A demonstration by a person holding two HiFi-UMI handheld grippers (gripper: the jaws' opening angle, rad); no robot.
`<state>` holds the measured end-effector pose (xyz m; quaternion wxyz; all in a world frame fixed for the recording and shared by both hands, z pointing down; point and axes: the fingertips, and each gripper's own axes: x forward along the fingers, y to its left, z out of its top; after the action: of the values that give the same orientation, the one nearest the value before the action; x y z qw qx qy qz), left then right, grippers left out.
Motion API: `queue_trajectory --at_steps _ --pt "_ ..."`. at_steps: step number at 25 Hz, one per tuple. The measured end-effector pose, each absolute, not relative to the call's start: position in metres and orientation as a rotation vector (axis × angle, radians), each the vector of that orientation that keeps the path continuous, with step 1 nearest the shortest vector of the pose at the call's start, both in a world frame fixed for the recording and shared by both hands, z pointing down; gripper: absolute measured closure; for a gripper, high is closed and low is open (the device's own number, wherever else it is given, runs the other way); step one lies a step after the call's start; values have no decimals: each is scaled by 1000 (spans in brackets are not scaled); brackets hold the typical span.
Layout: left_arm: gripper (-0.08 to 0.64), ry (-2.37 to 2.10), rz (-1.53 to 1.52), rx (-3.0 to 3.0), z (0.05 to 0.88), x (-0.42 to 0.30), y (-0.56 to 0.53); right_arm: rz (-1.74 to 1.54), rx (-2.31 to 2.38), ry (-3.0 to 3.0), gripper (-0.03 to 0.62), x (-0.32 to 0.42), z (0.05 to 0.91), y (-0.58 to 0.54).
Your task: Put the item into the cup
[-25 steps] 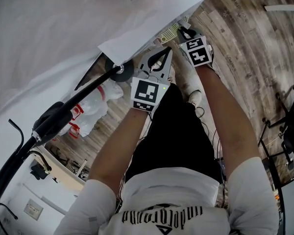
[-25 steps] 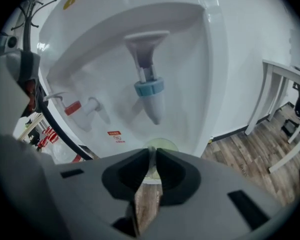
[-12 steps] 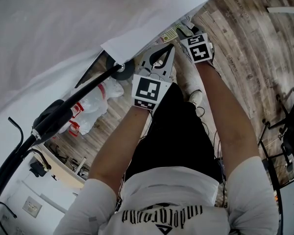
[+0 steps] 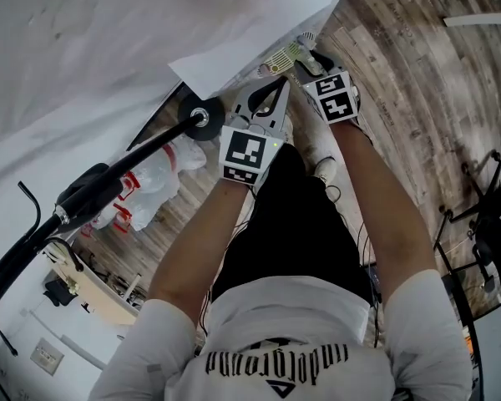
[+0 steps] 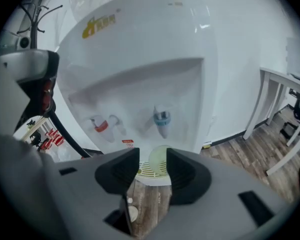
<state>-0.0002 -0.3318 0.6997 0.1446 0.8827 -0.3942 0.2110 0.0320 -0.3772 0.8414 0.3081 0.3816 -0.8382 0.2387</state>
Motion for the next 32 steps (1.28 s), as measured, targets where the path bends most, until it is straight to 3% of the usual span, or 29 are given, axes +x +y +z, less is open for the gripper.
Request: queue_trajectory --at_steps 12,24,32 --pt "551 -1221 524 2573 614 14 -283 543 1117 -2357 462 85 695 -305" --pt "552 -1244 358 2703 472 38 -203 281 1181 -2613 582 123 493 -195" --pt "552 -1234 223 2798 384 49 -135 139 1156 -2748 586 128 382 -124"
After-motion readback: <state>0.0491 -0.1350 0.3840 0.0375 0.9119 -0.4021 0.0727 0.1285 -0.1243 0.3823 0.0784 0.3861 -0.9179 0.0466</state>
